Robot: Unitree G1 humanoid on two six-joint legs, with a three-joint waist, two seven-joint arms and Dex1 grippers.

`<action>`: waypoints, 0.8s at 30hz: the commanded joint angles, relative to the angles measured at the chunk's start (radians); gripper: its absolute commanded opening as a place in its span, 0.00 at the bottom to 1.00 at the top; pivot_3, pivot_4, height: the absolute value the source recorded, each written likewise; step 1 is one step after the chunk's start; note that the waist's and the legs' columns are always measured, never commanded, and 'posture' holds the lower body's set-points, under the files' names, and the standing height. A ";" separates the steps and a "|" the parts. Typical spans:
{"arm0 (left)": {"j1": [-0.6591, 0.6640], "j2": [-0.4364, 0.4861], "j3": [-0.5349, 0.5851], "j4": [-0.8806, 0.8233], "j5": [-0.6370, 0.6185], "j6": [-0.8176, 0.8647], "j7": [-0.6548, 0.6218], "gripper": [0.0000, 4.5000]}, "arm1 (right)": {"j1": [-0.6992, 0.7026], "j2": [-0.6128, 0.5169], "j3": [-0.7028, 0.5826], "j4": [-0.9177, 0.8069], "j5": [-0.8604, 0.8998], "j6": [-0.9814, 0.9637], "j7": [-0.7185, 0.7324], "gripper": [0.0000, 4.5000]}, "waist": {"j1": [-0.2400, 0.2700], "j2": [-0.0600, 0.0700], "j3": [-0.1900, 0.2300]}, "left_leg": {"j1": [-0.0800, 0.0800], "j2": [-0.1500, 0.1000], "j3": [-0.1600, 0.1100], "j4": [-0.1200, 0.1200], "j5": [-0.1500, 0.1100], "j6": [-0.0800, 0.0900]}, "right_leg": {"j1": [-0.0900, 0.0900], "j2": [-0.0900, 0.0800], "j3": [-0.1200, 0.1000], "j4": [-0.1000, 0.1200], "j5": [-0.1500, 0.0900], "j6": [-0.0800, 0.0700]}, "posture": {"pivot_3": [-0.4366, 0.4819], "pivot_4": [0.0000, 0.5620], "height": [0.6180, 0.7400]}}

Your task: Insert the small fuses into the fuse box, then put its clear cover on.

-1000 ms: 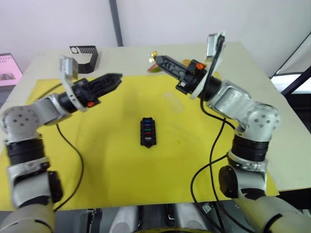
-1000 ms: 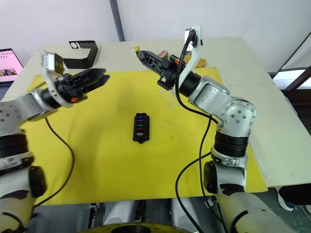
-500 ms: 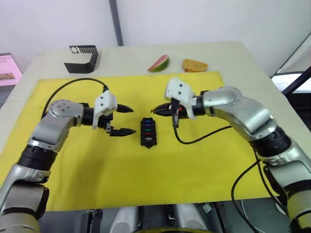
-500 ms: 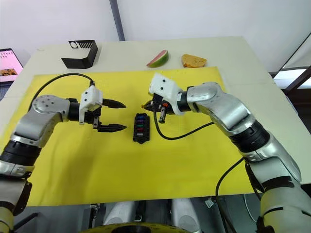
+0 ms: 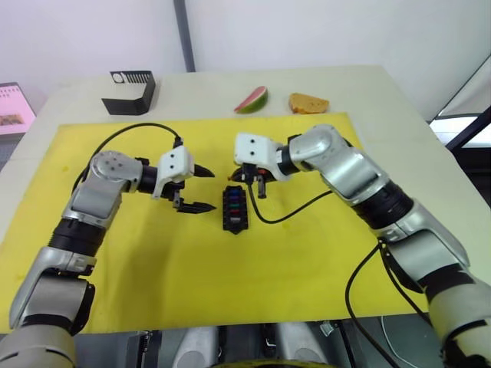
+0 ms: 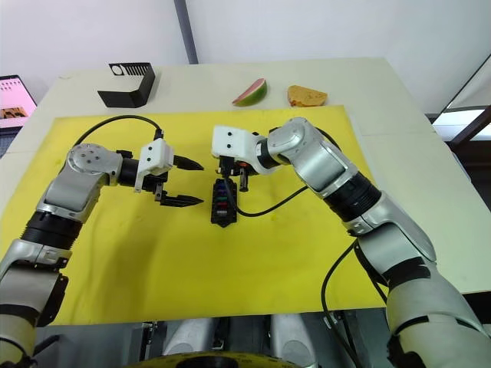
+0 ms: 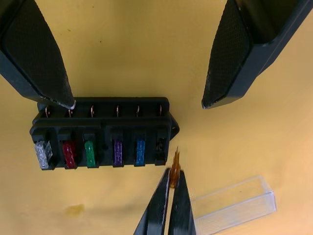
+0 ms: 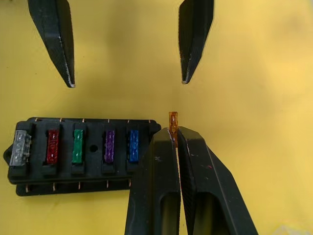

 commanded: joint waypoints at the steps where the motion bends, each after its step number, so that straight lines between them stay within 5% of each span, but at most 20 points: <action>1: -0.020 -0.001 0.016 -0.012 0.007 -0.012 -0.008 0.97 | -0.025 0.013 -0.022 -0.007 -0.034 -0.013 0.032 0.00 | 0.000 0.000 0.000 | 0.000 0.000 0.000 0.000 0.000 0.000 | 0.000 0.000 0.000 0.000 0.000 0.000 | 0.48 0.27 1.00; 24: -0.022 -0.012 0.017 -0.041 0.012 0.007 -0.023 0.97 | -0.014 0.046 -0.046 0.039 -0.114 -0.034 0.095 0.00 | -0.002 0.000 0.000 | 0.000 0.000 0.000 0.001 0.001 -0.003 | 0.000 0.000 0.000 0.002 0.000 0.000 | 0.48 0.27 1.00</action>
